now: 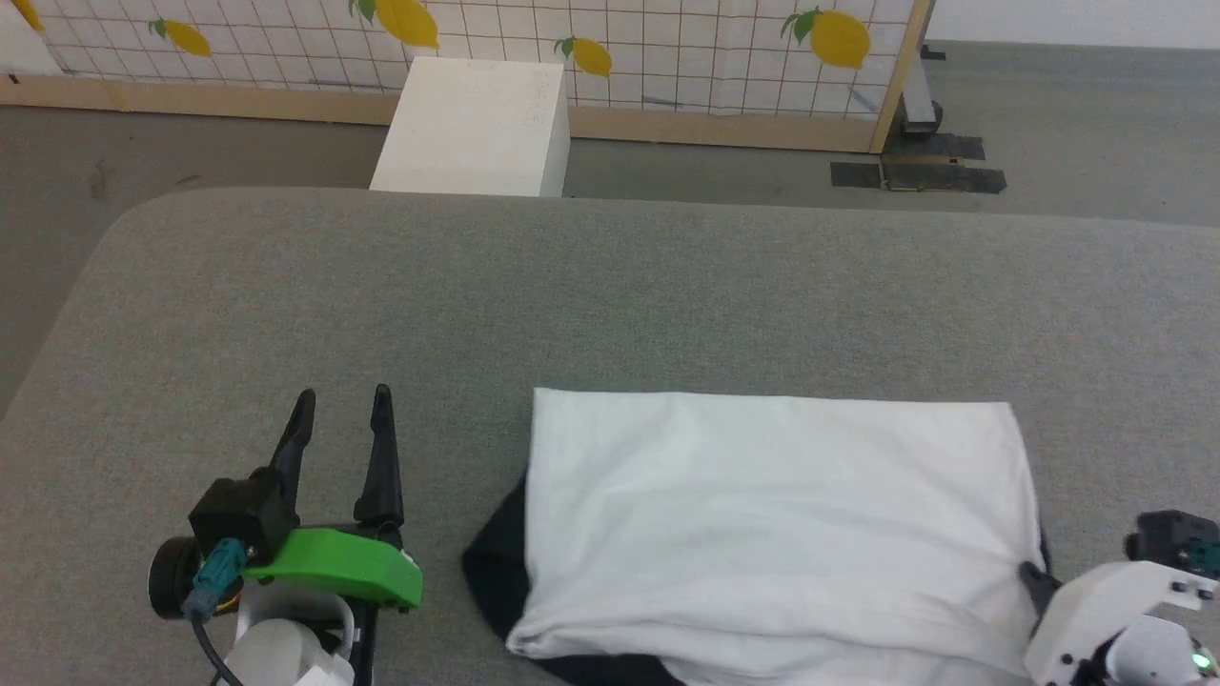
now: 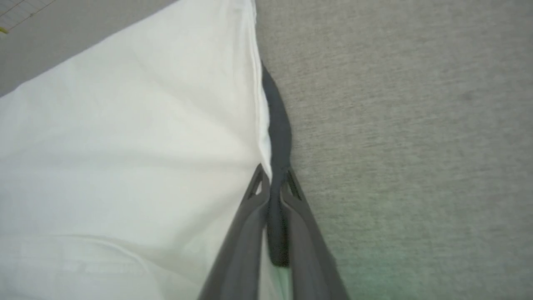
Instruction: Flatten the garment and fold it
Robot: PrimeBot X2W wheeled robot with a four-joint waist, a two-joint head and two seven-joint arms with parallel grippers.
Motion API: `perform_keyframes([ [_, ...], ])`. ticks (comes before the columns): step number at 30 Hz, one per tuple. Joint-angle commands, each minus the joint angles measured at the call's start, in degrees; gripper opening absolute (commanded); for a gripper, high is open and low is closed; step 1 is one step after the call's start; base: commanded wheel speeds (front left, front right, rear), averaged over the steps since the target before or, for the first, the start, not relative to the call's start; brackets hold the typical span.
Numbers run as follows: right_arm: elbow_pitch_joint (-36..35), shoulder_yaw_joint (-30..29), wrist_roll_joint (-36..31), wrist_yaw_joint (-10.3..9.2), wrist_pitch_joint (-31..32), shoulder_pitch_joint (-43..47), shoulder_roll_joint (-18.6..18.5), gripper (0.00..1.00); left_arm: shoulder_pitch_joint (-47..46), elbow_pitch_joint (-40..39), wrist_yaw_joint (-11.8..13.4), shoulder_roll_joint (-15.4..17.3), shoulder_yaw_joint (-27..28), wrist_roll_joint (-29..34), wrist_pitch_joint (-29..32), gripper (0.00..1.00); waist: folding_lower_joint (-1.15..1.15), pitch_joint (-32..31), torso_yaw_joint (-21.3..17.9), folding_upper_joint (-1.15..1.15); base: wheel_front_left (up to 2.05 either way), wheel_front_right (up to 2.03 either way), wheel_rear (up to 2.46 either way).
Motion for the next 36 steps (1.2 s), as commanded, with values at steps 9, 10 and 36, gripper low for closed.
perform_keyframes([
  [9, -6.15, -13.51, -11.26, -0.13, -0.87, 1.78, -0.62, 0.00, 0.19, 0.05, -1.60, -1.52, 1.71, 2.16, -0.27, 1.00, 0.00, 0.48, -0.40, 0.00, 0.00, 0.00, 0.00],
  [10, -7.06, -13.66, -11.43, -0.13, -0.75, 1.80, -0.62, 0.00, 0.19, 0.15, -1.76, -1.63, 1.85, 2.28, -0.27, 1.00, 0.00, 0.45, -0.43, 0.00, 0.00, 0.00, 0.00],
  [36, -27.39, 34.80, -9.83, -0.13, 12.71, -0.63, -0.62, 0.00, -1.25, 2.02, -4.20, -3.33, 2.30, 3.57, -0.27, 1.00, 0.00, 1.62, 3.06, 0.00, 0.00, 0.00, 0.00],
])
